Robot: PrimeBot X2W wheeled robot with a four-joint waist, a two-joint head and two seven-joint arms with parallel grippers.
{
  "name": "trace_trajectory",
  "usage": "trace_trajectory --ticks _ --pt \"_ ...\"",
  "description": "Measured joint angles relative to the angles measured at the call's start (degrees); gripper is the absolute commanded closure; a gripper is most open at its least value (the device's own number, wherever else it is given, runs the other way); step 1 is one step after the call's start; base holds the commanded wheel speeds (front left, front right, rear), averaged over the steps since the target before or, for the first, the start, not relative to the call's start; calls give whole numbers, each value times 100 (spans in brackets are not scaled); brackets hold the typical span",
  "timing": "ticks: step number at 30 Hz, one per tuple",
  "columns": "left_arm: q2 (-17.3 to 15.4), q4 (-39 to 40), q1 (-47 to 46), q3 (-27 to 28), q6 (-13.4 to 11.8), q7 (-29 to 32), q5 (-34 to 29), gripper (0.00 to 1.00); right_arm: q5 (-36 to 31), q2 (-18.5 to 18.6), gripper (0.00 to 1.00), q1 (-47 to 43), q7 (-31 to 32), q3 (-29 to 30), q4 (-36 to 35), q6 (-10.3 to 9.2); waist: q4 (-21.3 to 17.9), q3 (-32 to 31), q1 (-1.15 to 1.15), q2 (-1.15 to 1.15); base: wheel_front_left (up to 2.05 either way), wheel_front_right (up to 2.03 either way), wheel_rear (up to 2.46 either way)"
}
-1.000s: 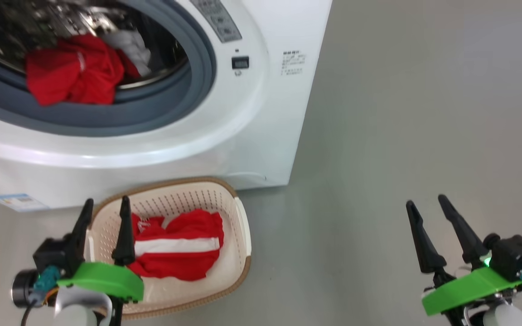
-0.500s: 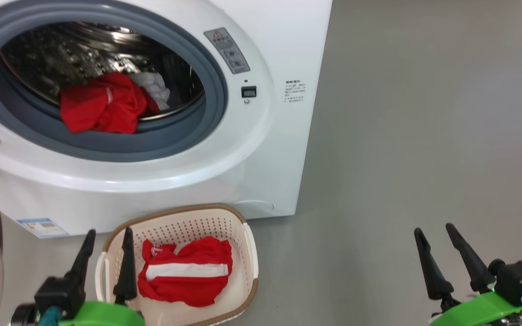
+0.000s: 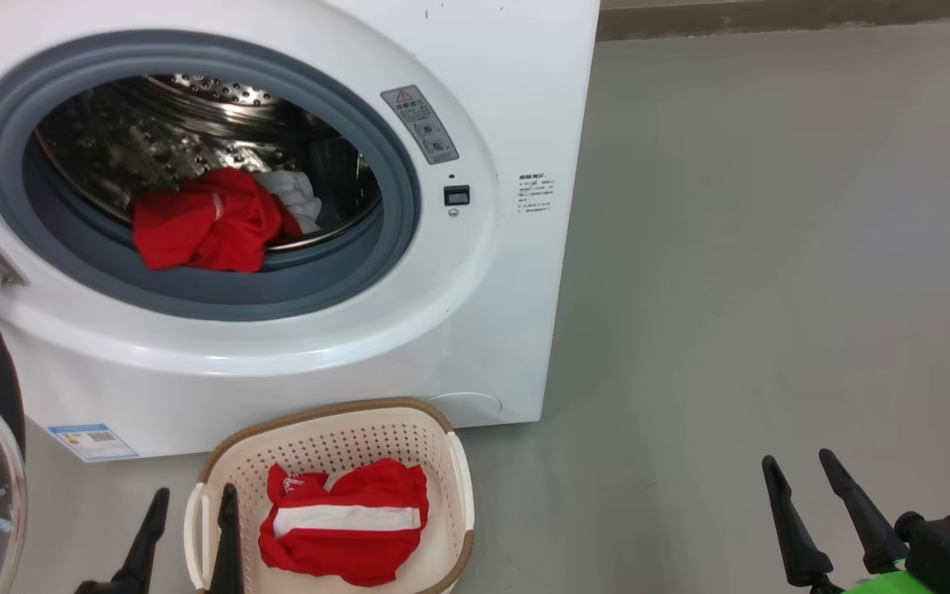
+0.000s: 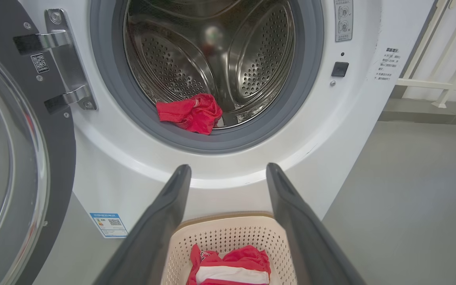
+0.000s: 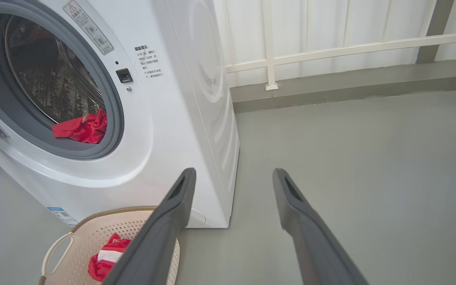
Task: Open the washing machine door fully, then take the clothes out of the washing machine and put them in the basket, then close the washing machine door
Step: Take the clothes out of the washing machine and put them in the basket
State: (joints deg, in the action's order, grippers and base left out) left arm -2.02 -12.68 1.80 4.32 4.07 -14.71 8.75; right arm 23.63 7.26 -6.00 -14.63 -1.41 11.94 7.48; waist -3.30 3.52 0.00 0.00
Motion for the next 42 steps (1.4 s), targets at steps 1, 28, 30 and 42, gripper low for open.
trace_trajectory --ticks 1,28,30,42 --pt "-2 44 49 -4 -18 0 1 0 0 0 0 -10 0 9 -3 0 -4 -7 0 0 0 0 0" --pt "-24 37 -292 -215 -211 0 -35 0 0 -22 0 -2 0 52 -49 0 -10 335 0 0 0 0 0" --pt "-24 -30 -447 -233 -211 0 -89 0 0 -24 0 58 0 46 -56 0 -8 386 0 0 0 0 0" --pt "-93 -1276 -2897 -247 -327 0 -600 0 59 -45 0 868 0 -234 -115 0 -95 1369 0 0 0 0 0"
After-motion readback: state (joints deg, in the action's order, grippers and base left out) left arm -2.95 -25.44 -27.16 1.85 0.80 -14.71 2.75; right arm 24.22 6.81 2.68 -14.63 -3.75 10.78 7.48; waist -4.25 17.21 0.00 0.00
